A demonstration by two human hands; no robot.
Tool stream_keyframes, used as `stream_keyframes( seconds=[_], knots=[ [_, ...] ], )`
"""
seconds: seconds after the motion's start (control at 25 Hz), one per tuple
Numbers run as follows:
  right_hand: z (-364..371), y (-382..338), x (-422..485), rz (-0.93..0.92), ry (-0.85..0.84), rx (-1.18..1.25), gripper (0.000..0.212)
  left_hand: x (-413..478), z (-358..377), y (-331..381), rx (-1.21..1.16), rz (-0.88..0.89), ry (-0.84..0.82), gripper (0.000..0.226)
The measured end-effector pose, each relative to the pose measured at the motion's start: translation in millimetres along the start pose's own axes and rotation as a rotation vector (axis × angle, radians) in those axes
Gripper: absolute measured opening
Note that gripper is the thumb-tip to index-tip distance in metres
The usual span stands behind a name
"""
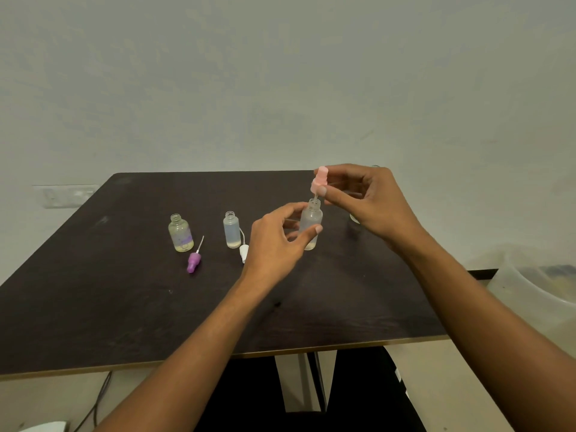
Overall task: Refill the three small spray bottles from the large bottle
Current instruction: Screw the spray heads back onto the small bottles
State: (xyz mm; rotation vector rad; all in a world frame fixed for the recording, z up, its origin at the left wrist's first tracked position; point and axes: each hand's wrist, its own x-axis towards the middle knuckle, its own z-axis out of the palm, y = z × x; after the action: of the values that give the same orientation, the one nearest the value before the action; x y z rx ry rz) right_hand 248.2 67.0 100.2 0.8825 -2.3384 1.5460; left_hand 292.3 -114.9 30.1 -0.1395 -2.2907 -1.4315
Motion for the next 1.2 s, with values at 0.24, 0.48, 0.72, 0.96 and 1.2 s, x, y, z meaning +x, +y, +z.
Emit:
stream_keyframes(
  seconds=[0.24,0.48,0.72,0.96,1.2],
  knots=[
    [9,8,-7,-0.003,-0.025,-0.067,0.034,-2,-3,5,-0.005,0.040,0.018,0.045],
    [8,12,-7,-0.003,-0.006,-0.121,0.034,-3,-2,6,-0.013,0.051,0.012,0.045],
    [9,15,-2,0.018,0.059,-0.127,0.041,-6,3,9,-0.029,0.041,0.009,0.043],
    [-8,11,7,0.052,-0.208,-0.110,0.027,-4,0,12,-0.035,0.052,0.002,0.041],
    [4,14,6,0.077,-0.092,-0.202,0.048,-6,5,16,-0.045,0.038,-0.024,0.040]
  ],
)
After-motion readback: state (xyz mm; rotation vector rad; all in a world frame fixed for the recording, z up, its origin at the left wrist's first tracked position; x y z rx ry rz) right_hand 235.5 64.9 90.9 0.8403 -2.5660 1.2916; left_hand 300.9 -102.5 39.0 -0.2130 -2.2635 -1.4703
